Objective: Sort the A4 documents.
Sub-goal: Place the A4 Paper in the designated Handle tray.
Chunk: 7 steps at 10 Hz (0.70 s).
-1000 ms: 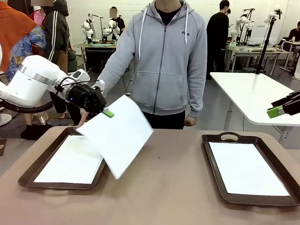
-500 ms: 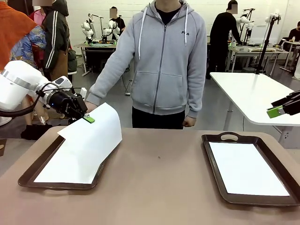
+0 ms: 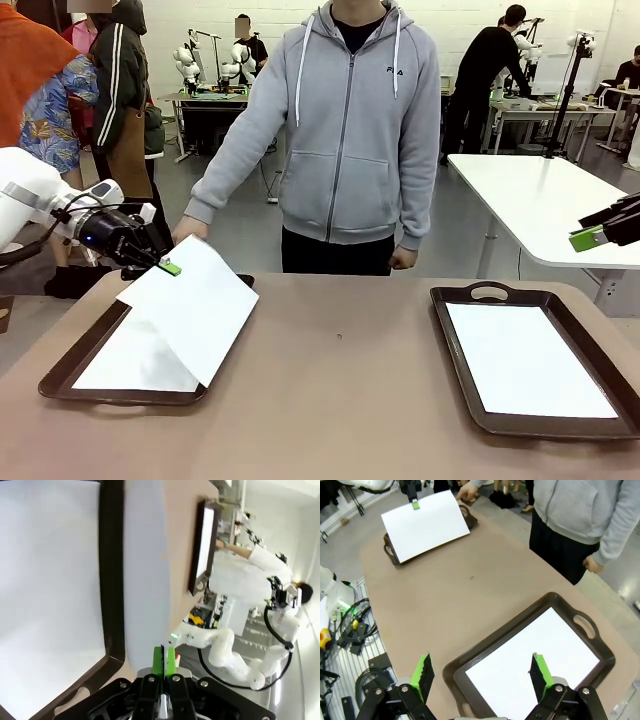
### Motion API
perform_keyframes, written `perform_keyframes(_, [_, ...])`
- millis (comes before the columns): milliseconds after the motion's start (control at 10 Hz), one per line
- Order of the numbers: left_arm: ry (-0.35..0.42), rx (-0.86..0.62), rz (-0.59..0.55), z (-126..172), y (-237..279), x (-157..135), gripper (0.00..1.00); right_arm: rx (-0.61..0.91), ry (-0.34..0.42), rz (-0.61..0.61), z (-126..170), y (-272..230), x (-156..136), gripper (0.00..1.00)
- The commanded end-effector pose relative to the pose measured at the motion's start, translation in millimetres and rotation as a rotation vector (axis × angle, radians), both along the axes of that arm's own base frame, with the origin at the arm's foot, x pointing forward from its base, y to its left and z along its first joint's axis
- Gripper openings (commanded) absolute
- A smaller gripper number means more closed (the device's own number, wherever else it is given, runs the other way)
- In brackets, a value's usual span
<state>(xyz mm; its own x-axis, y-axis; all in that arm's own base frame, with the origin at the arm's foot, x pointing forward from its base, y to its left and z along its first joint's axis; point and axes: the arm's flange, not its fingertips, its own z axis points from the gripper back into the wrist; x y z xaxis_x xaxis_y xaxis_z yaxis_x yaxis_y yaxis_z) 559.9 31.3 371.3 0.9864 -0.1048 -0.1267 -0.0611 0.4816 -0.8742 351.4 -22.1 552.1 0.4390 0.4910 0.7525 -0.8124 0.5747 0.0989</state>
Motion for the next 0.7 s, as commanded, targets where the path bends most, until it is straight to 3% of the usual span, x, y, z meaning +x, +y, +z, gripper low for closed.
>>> perform_keyframes(0, [0.021, 0.100, 0.064, 10.3, -2.7, -20.4, 0.01, 0.006, -0.001, 0.004, -1.3, 0.4, 0.3, 1.00])
perform_keyframes(500, [-0.047, 0.184, 0.095, 7.3, 7.7, -35.9, 0.01, 0.006, -0.001, 0.004, -1.3, 0.4, 0.3, 1.00])
perform_keyframes(600, [-0.082, 0.131, 0.047, 2.7, 13.9, -33.8, 0.01, 0.006, -0.001, 0.004, -1.3, 0.4, 0.3, 1.00])
